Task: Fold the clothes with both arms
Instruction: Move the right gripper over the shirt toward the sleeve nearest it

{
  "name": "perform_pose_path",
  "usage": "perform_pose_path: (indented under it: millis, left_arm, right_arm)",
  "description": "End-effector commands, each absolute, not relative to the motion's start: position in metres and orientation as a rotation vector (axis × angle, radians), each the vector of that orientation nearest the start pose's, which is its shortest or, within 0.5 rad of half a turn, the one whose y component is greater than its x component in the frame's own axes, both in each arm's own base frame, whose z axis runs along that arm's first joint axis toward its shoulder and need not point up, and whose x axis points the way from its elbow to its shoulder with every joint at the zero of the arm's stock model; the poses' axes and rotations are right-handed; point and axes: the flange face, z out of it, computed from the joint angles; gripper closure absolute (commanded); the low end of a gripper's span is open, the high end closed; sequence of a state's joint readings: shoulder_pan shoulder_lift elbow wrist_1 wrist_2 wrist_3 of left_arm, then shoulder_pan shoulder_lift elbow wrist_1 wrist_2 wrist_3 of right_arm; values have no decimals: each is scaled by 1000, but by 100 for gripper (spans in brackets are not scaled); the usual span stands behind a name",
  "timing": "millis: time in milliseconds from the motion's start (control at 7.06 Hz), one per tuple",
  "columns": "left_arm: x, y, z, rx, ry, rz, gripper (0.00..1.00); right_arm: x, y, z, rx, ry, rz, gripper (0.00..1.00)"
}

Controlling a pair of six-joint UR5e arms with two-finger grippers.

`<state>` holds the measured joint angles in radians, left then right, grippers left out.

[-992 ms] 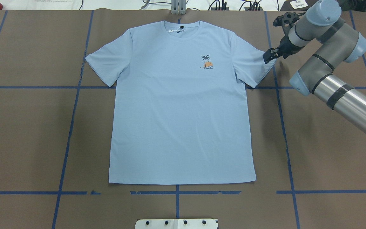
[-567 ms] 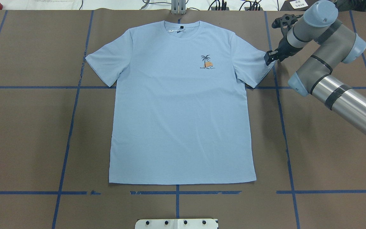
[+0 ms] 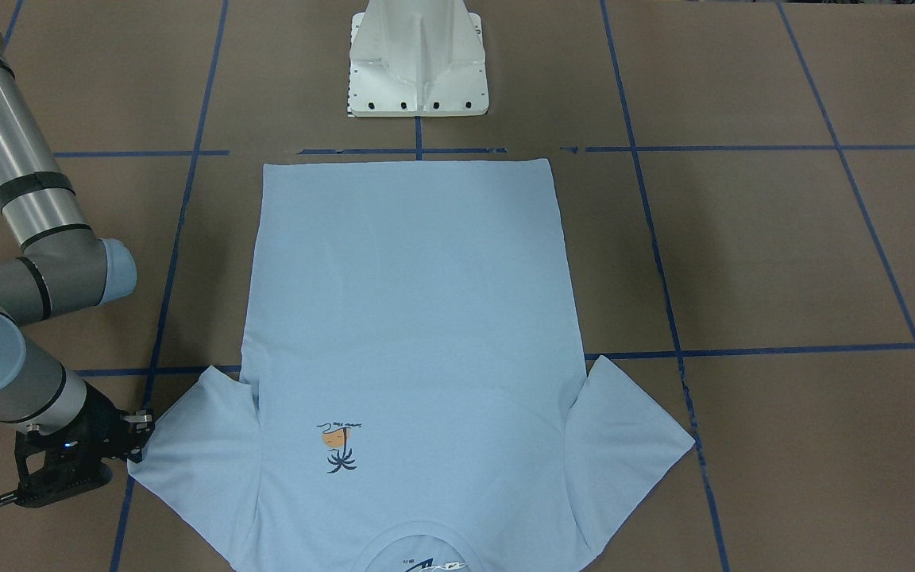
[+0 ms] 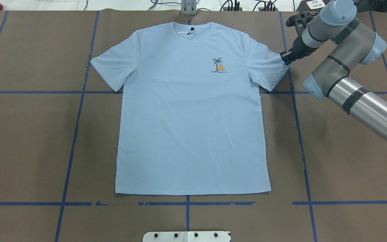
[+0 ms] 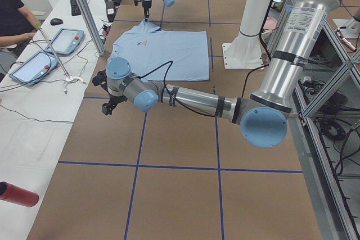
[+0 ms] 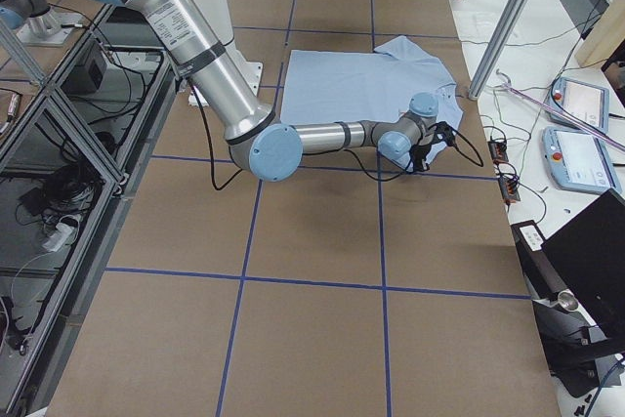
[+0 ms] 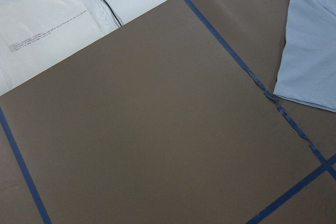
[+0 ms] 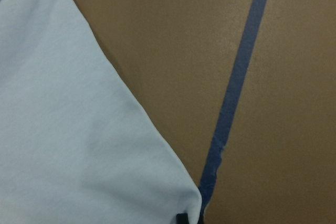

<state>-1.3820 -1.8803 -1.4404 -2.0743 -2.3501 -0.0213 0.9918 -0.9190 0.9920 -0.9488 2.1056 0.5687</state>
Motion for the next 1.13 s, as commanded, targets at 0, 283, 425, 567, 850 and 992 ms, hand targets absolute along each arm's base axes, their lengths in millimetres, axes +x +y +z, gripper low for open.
perform_pose_path:
  millis: [0, 283, 425, 567, 850, 992]
  left_arm:
    - [57, -638, 490, 567, 815, 420, 0]
    - [56, -638, 491, 566, 815, 418, 0]
    - [56, -638, 492, 565, 813, 417, 0]
    - [56, -639, 492, 566, 813, 418, 0]
    - [58, -642, 490, 568, 808, 418, 0]
    - [55, -645, 488, 579, 784, 411, 0]
  right_arm:
    - [-359, -698, 434, 338, -838, -199, 100]
    - [-405, -679, 379, 339, -902, -181, 100]
    - [-448, -668, 349, 340, -903, -162, 100]
    - [-486, -671, 316, 369, -824, -136, 100]
    - [-527, -720, 284, 359, -714, -90, 100]
    - [-525, -723, 288, 361, -705, -82, 80]
